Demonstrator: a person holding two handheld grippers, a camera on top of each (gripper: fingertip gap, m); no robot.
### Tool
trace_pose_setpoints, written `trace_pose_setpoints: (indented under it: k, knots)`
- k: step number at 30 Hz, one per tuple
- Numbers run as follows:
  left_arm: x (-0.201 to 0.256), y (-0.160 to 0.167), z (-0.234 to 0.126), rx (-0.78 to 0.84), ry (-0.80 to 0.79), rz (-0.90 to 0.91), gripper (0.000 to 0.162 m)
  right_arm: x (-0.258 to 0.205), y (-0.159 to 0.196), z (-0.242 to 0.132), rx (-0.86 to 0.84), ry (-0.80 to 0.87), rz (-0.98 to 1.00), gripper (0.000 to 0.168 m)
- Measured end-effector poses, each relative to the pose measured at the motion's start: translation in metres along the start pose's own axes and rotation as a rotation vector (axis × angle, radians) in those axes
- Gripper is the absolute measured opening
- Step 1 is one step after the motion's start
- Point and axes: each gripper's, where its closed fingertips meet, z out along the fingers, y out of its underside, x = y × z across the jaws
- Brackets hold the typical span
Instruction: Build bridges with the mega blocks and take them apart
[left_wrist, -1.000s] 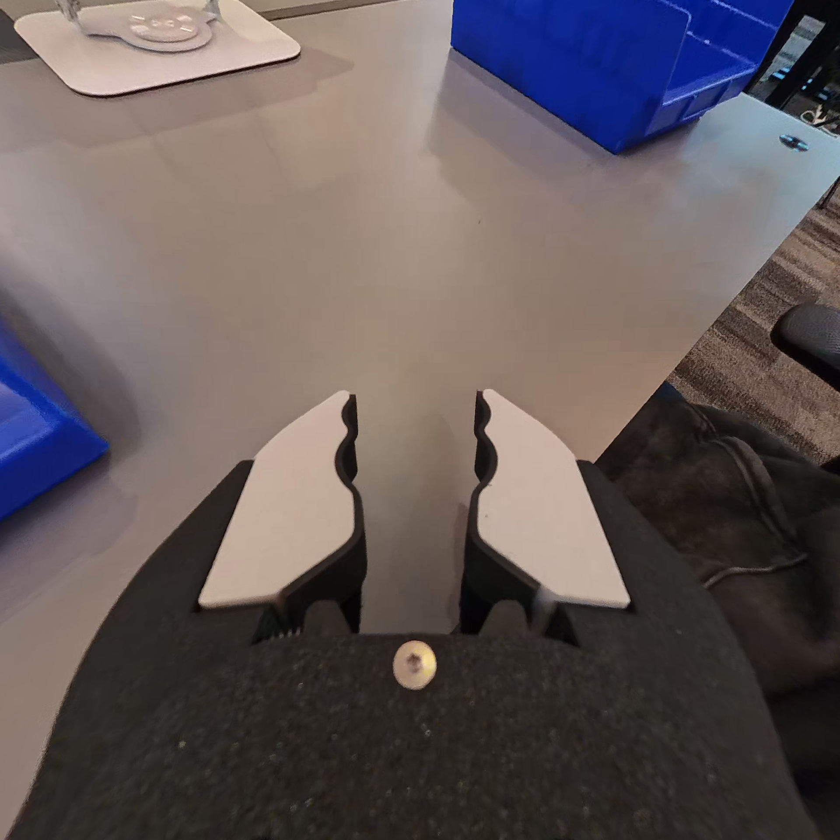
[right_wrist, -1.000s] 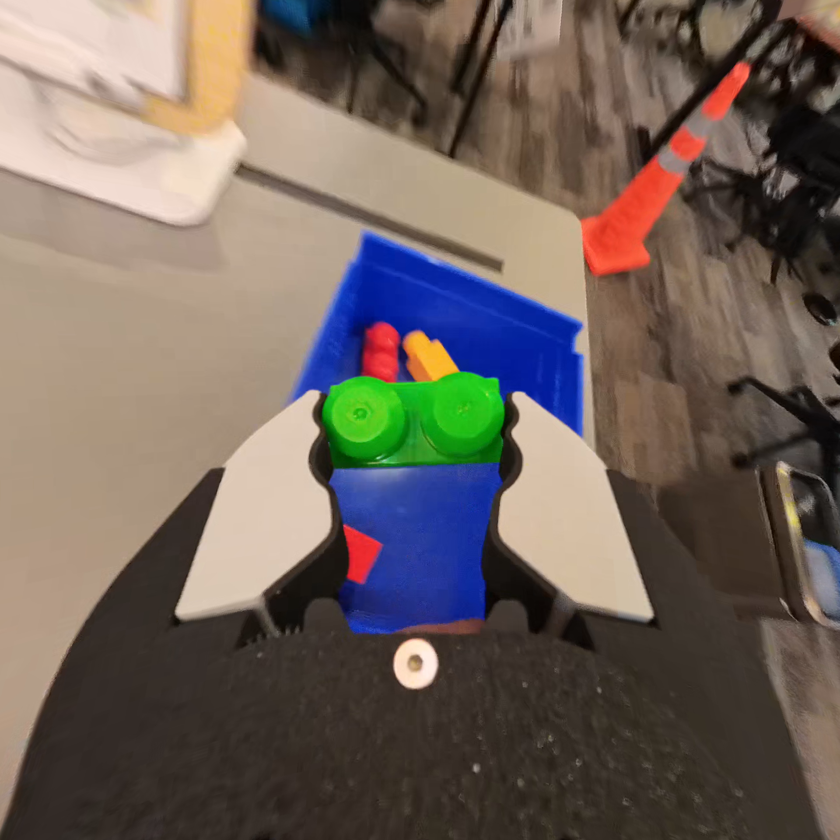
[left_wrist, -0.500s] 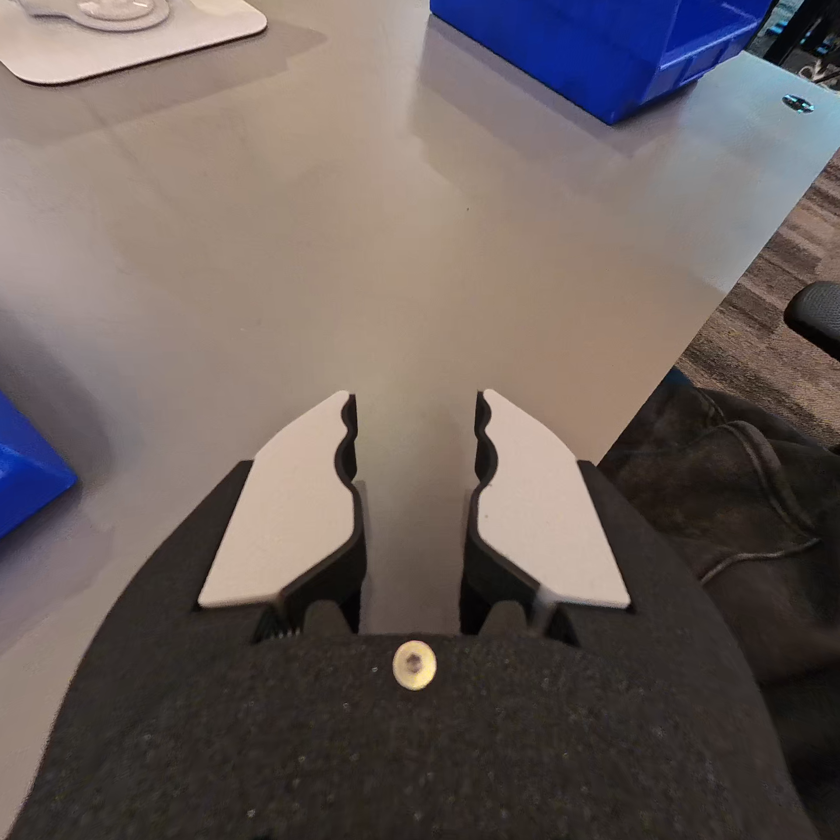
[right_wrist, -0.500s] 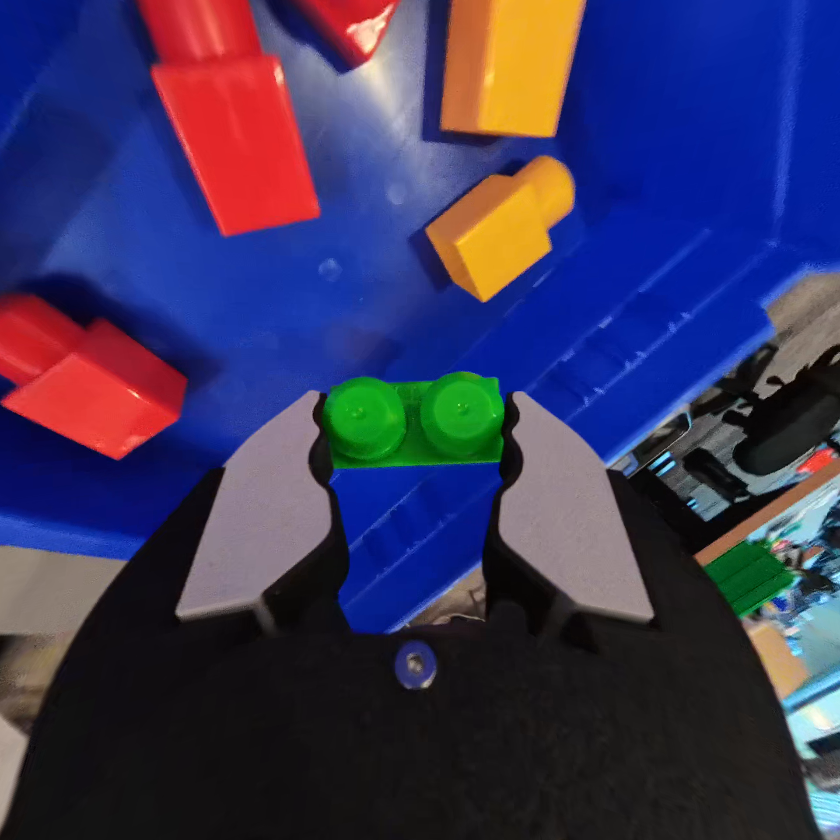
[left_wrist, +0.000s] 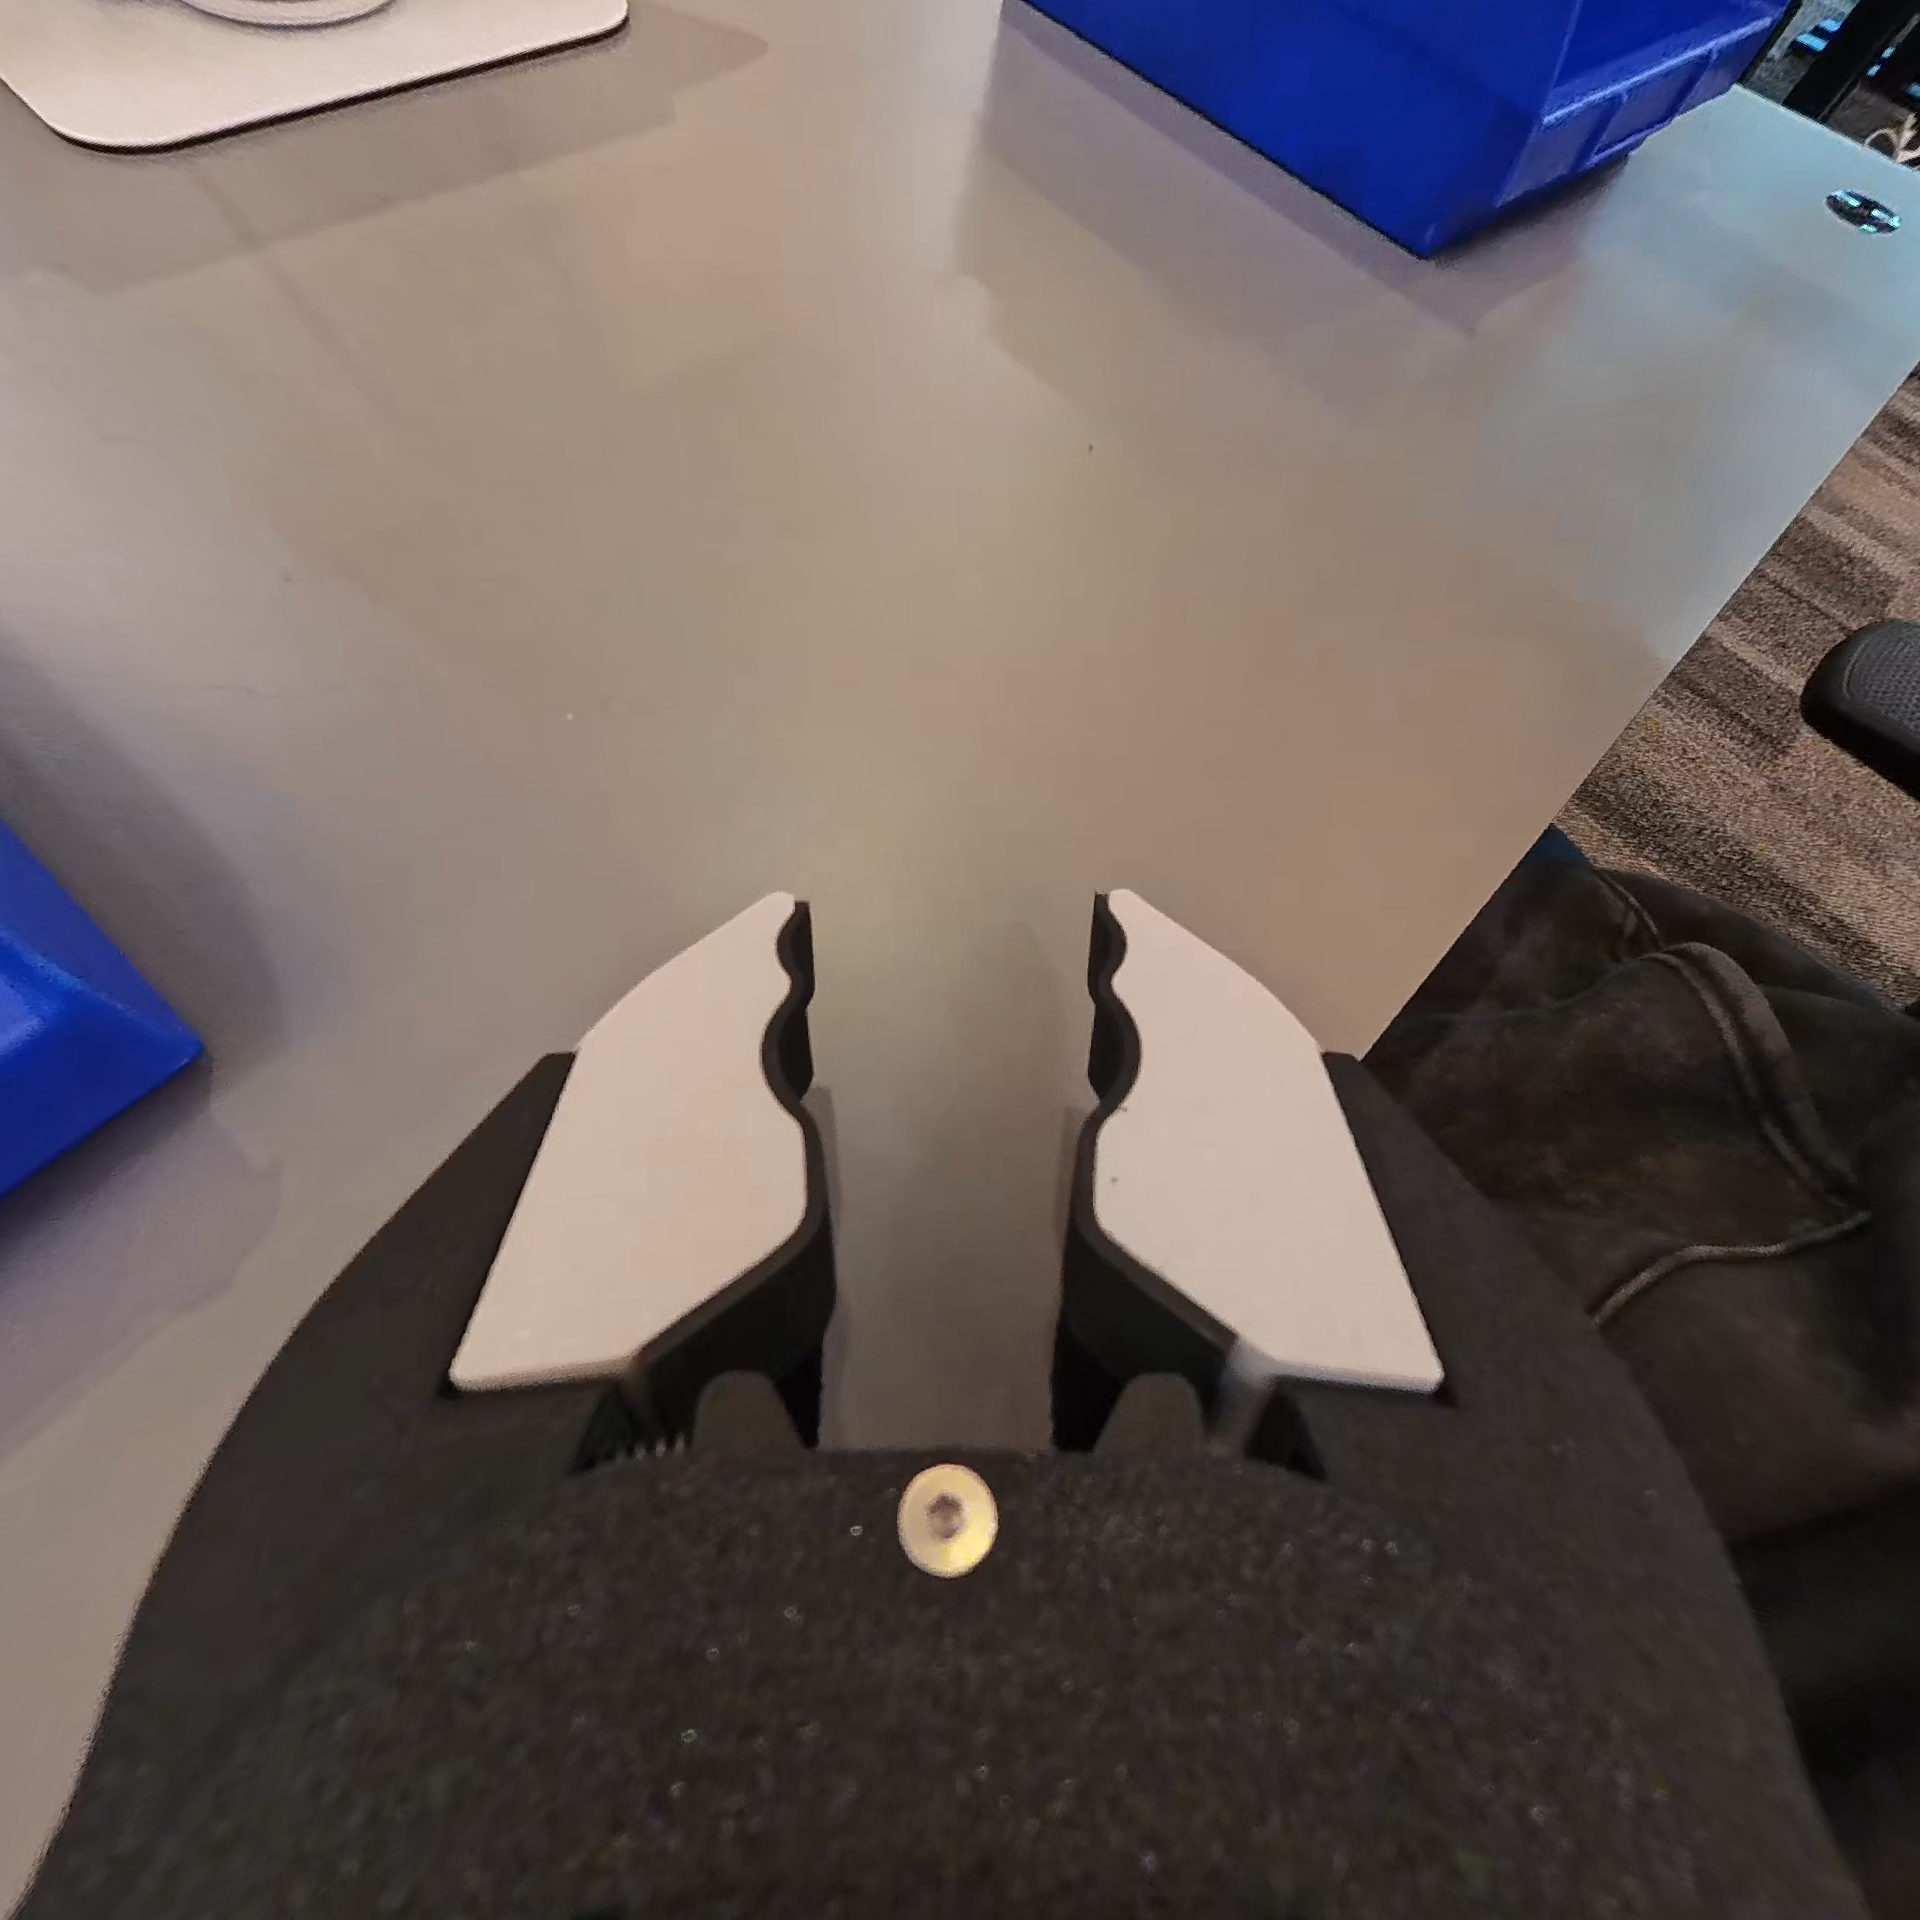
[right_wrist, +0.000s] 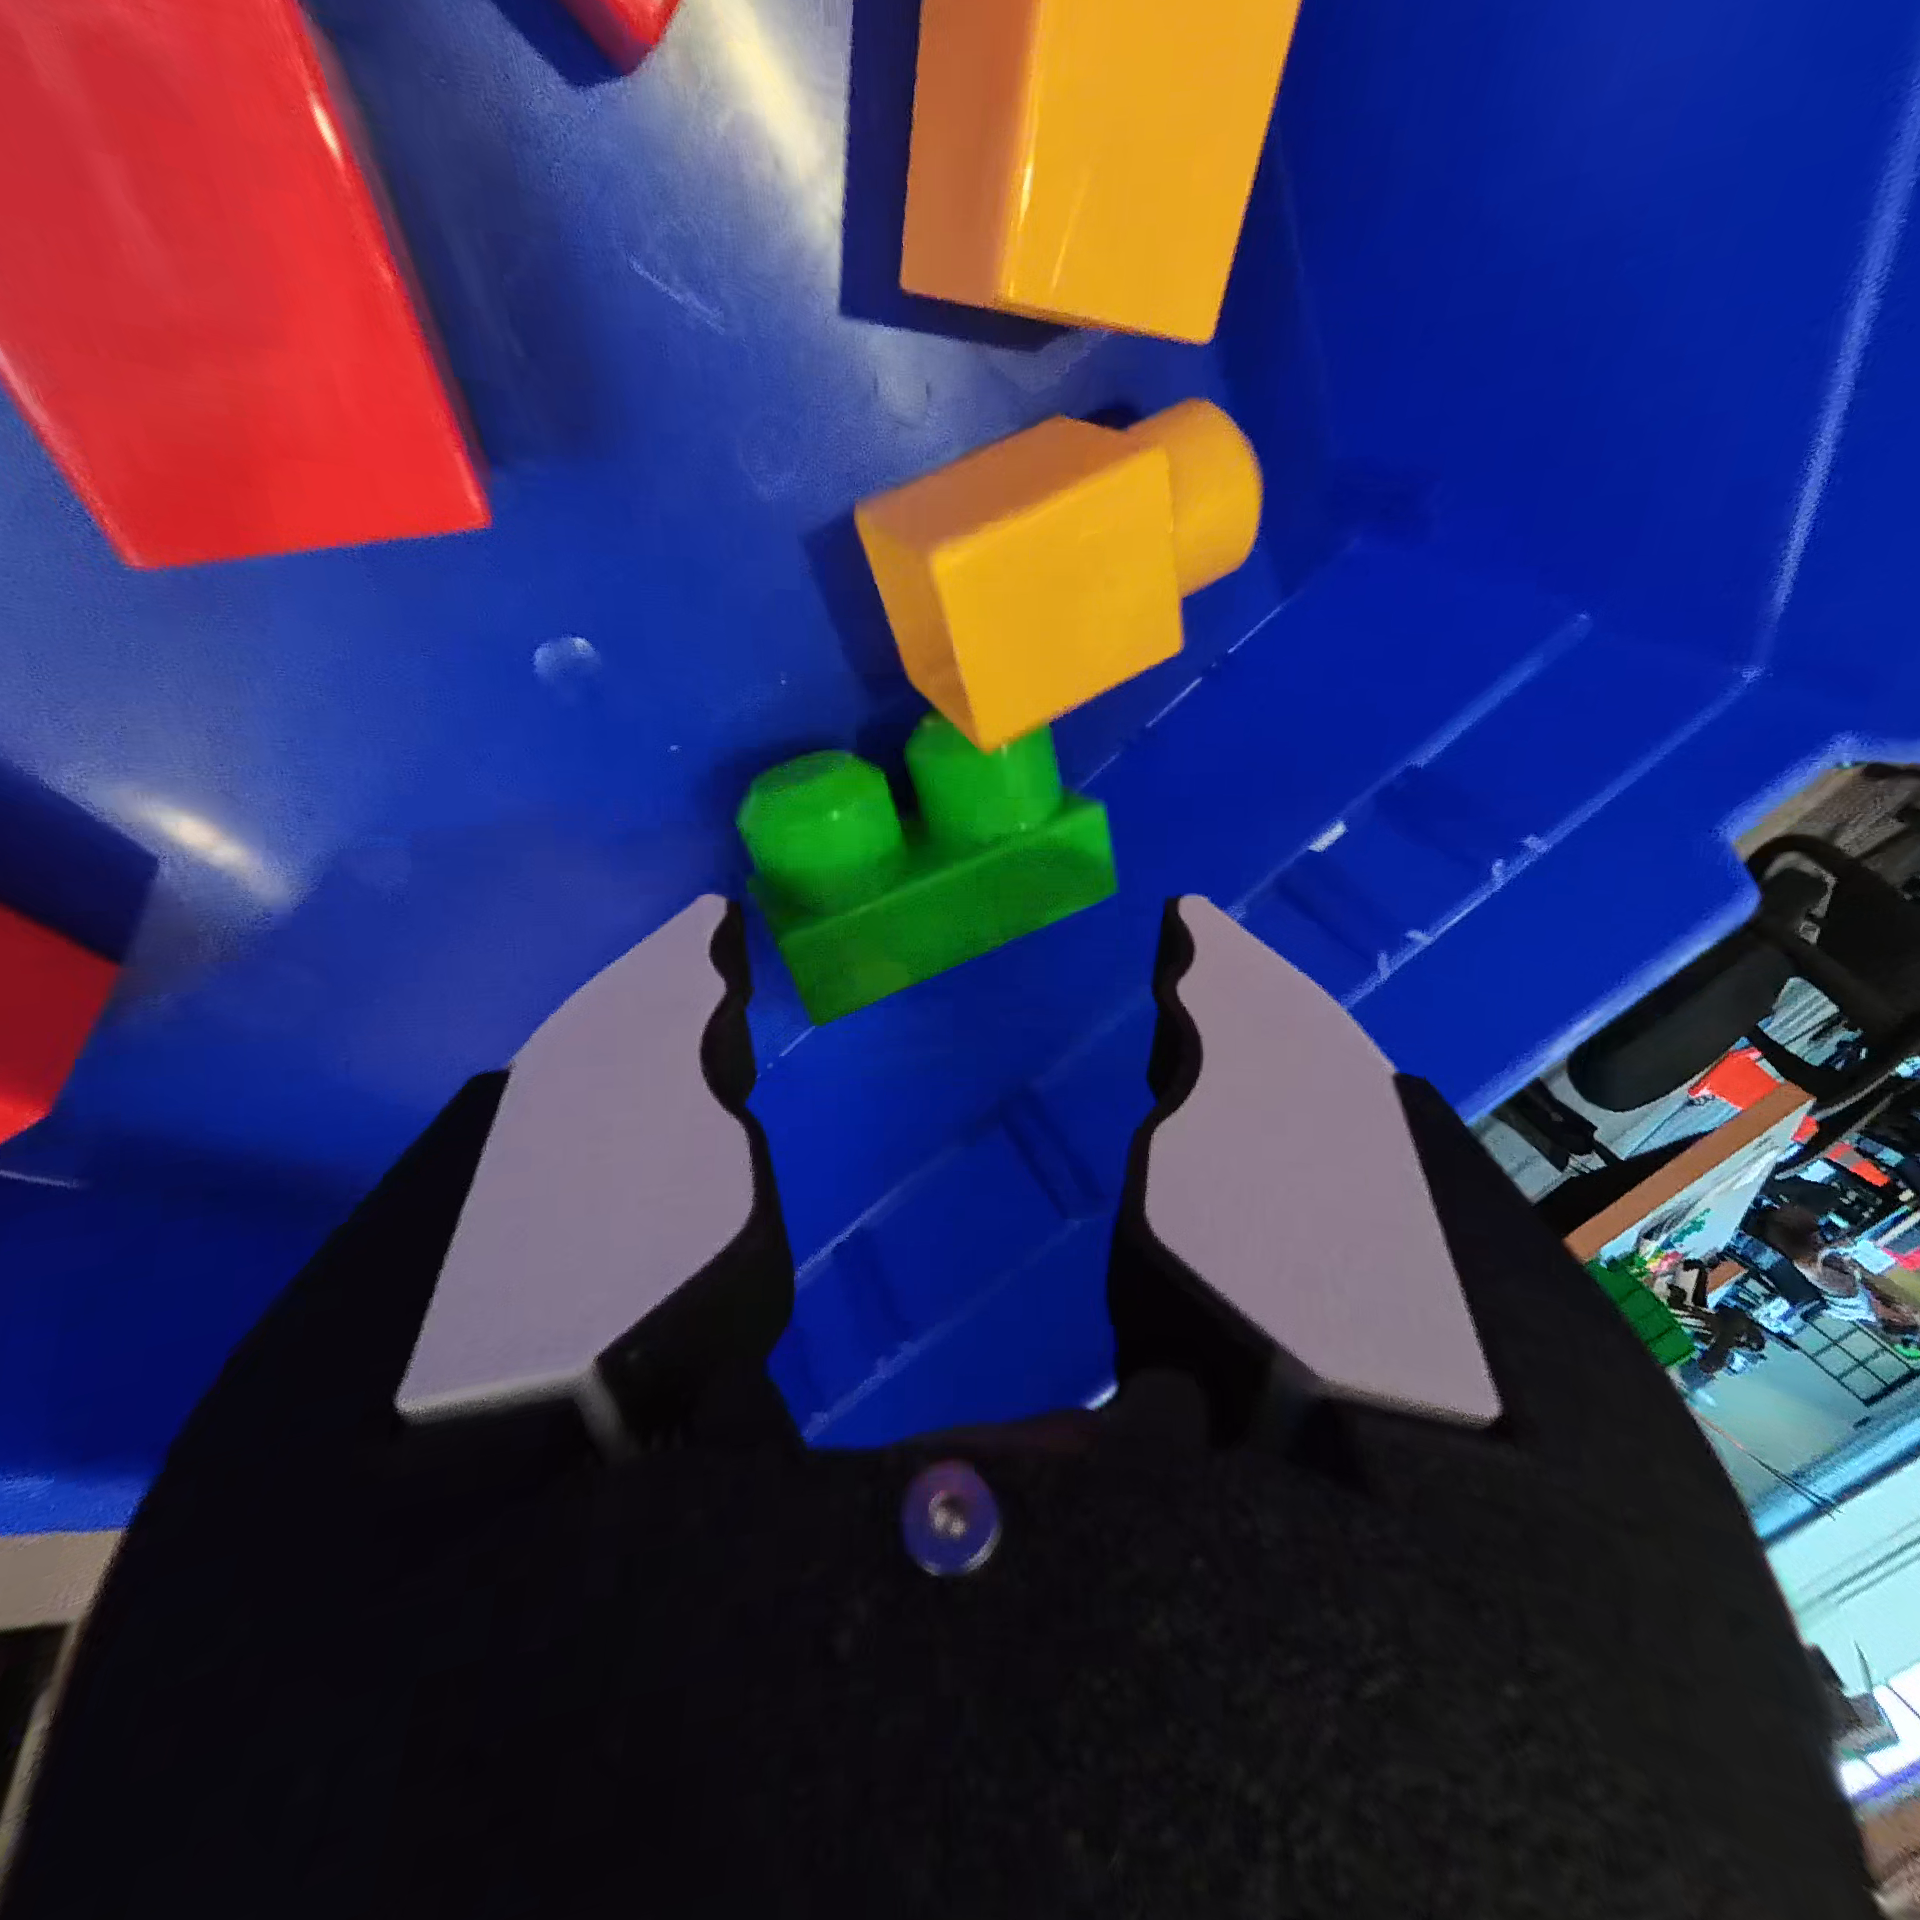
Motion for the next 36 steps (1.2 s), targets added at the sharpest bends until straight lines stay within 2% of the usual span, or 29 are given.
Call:
trace_pose_setpoints:
  k: [3, 5, 8, 10, 12, 14, 17, 19, 20, 23, 27, 30, 33, 36]
  knots:
    - [0.001, 0.002, 0.000, -0.005, 0.003, -0.002, 0.051, 0.000, -0.002, -0.015, 0.079, 0.018, 0.043, 0.079]
    - [0.002, 0.001, 0.000, -0.004, -0.001, 0.005, 0.051, 0.004, -0.005, -0.042, 0.184, 0.075, 0.104, 0.079]
    - [0.002, -0.003, -0.003, 0.012, -0.013, 0.016, 0.051, -0.018, -0.027, -0.121, 0.552, 0.107, 0.242, 0.074]
    - [0.002, -0.006, -0.004, 0.028, -0.019, 0.015, 0.051, -0.063, -0.049, -0.189, 0.918, 0.006, 0.309, 0.069]
    - [0.001, -0.009, -0.005, 0.048, -0.026, 0.013, 0.051, -0.131, -0.067, -0.245, 1.251, -0.204, 0.309, 0.065]
    - [-0.001, -0.012, -0.006, 0.070, -0.033, 0.009, 0.051, -0.202, -0.082, -0.272, 1.440, -0.421, 0.298, 0.063]
    - [-0.002, -0.014, -0.006, 0.090, -0.040, 0.013, 0.055, -0.285, -0.106, -0.261, 1.481, -0.614, 0.319, 0.065]
    - [-0.004, -0.013, -0.004, 0.085, -0.048, 0.022, 0.056, -0.322, -0.114, -0.252, 1.486, -0.644, 0.312, 0.063]
    - [-0.006, -0.012, -0.003, 0.078, -0.055, 0.021, 0.058, -0.333, -0.115, -0.249, 1.470, -0.599, 0.272, 0.063]
    - [-0.008, -0.011, -0.003, 0.075, -0.062, 0.005, 0.058, -0.343, -0.116, -0.245, 1.472, -0.404, 0.200, 0.058]
    - [-0.011, -0.017, -0.010, 0.082, -0.087, 0.011, 0.058, -0.362, -0.122, -0.239, 1.422, -0.399, 0.148, 0.057]
    - [-0.025, -0.026, -0.026, 0.075, -0.166, 0.031, 0.056, -0.366, -0.123, -0.234, 1.388, -0.381, 0.128, 0.056]
    - [-0.064, -0.038, -0.060, 0.047, -0.328, 0.082, 0.056, -0.366, -0.123, -0.235, 1.396, -0.390, 0.121, 0.056]
    - [-0.126, -0.040, -0.103, -0.054, -0.530, 0.097, 0.057, -0.363, -0.123, -0.230, 1.389, -0.406, 0.126, 0.055]
